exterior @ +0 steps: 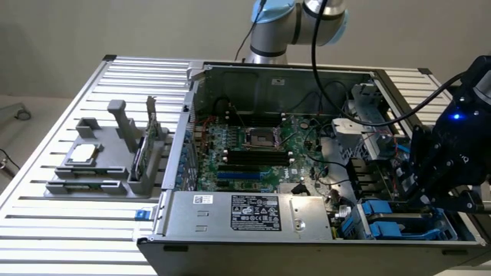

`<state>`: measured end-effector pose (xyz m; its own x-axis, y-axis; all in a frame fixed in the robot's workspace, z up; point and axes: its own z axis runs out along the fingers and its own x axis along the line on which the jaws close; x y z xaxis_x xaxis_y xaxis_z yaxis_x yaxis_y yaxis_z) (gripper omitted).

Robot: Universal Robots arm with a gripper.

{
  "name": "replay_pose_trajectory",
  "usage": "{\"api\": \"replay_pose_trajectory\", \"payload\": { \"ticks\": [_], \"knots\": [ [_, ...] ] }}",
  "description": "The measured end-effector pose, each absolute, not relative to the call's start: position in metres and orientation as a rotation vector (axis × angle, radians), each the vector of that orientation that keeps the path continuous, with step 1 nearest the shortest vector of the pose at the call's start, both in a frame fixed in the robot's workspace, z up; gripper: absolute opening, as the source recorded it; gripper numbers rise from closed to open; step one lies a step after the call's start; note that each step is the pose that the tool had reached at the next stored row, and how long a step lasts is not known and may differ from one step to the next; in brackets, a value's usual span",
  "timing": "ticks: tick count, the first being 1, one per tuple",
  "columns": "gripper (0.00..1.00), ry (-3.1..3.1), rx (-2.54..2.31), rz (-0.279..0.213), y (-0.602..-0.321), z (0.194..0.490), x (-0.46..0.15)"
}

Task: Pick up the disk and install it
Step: 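Insert the first disk wire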

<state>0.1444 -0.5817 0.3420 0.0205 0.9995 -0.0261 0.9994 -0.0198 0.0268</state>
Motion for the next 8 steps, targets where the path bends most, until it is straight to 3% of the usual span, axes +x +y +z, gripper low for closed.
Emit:
{"api": "replay_pose_trajectory", "payload": {
  "ticks": [8],
  "knots": [
    [0.16,2.167,2.217,-0.006,-0.5816,0.3416,0.1444]
  ]
}}
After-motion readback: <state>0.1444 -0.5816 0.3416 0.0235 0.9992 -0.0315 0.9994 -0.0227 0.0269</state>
